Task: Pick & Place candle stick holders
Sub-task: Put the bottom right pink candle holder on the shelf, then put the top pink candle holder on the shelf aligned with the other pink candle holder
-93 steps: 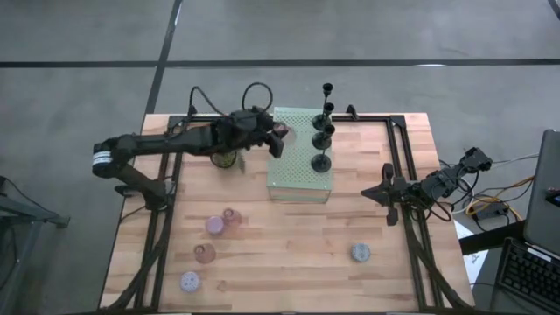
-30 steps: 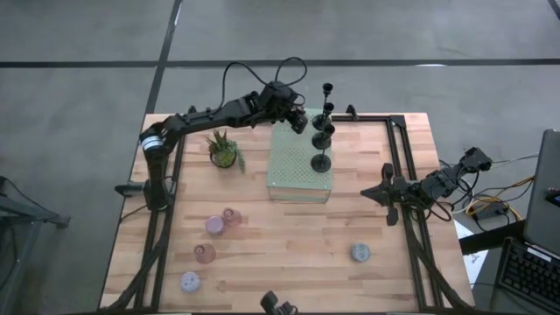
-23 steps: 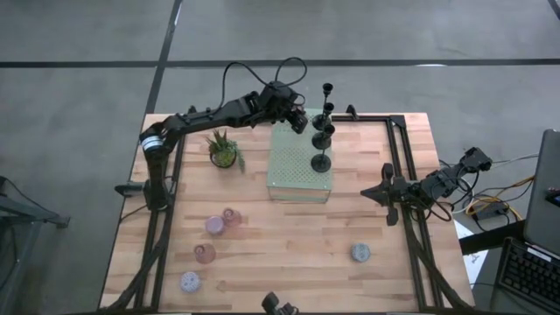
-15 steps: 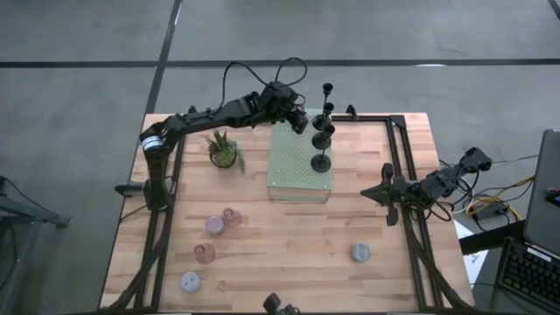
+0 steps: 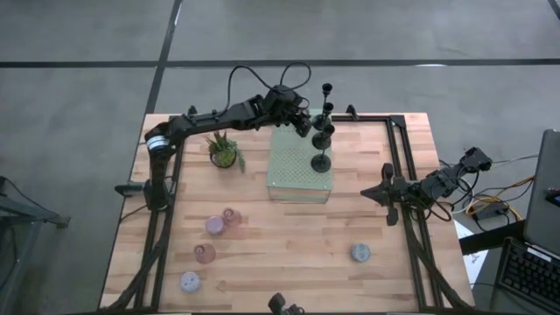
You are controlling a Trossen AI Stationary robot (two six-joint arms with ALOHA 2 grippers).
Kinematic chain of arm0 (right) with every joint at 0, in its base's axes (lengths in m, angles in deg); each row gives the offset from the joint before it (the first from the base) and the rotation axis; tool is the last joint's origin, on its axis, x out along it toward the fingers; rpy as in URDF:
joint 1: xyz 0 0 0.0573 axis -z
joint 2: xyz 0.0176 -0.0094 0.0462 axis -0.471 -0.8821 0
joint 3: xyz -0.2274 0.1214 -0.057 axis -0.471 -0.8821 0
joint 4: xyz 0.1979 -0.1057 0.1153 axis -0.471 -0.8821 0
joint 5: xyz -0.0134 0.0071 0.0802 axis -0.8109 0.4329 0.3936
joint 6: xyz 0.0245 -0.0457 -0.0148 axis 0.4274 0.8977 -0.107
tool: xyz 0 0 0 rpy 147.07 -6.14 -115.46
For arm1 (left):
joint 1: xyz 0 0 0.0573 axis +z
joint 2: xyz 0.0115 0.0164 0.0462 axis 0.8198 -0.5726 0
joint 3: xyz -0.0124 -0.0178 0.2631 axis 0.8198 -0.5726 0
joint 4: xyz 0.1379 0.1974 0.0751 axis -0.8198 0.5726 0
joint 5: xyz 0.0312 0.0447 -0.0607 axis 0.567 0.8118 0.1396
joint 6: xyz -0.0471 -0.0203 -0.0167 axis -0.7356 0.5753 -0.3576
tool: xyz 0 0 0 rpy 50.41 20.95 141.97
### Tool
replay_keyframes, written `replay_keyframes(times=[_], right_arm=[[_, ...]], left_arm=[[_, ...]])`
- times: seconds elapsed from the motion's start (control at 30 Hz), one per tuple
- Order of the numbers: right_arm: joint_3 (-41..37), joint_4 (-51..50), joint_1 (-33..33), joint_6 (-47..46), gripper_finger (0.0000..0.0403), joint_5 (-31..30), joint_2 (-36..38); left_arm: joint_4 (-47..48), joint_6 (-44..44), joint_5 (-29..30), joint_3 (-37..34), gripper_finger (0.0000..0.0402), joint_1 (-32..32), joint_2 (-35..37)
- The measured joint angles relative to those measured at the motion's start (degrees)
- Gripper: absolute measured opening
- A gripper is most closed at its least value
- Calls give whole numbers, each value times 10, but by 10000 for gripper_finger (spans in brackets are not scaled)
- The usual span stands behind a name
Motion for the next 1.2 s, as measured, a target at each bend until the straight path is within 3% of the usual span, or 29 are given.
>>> replay_keyframes(times=[0.33,0.7,0.93,1.07,1.2], right_arm=[[0,0,0,0,8,0,0],[0,0,0,-1,8,0,0],[0,0,0,0,8,0,0],[0,0,0,0,8,0,0],[0,0,0,-1,8,0,0]], left_arm=[[2,4,0,0,189,0,2],[7,14,2,3,287,0,10],[12,33,-2,8,309,-3,39],[44,55,-8,9,309,-10,65],[137,102,-14,8,309,-24,99]])
